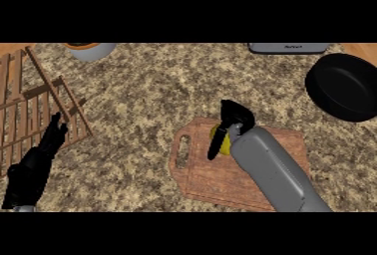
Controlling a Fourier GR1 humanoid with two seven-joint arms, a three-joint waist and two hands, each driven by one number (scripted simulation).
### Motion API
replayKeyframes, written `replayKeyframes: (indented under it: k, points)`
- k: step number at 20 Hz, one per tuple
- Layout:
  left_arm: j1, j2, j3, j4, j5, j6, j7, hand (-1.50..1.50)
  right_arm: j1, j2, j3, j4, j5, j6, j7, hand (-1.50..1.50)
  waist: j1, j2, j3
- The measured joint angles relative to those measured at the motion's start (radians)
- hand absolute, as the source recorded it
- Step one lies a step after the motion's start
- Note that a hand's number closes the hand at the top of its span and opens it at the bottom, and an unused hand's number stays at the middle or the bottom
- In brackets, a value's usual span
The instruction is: Pick the lemon from the cutting board and place it in the pot
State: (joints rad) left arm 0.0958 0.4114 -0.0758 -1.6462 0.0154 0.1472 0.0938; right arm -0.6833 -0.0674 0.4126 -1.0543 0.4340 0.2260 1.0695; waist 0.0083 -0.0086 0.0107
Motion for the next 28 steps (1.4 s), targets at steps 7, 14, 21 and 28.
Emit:
replayKeyframes:
  k: [7,14,21,28]
  points:
    - [0.023,-0.015,0.01,-0.023,-0.019,0.002,-0.001,0.0,0.012,0.018,-0.019,0.058,0.022,0.0,-0.029,1.5,-0.001,-0.001,0.001]
    - [0.052,-0.002,0.081,-0.032,0.011,-0.032,-0.013,0.0,0.007,0.024,-0.006,0.055,0.061,0.029,-0.073,1.5,0.001,-0.007,0.0]
    - [0.036,-0.015,0.127,-0.017,0.002,-0.025,-0.009,0.0,0.005,0.024,-0.009,0.064,0.079,0.041,-0.107,1.5,0.002,-0.005,0.002]
    - [0.042,-0.013,0.153,-0.026,0.0,-0.031,0.012,0.0,0.008,-0.167,-0.019,-0.068,0.087,0.136,-0.348,1.5,-0.009,-0.004,0.001]
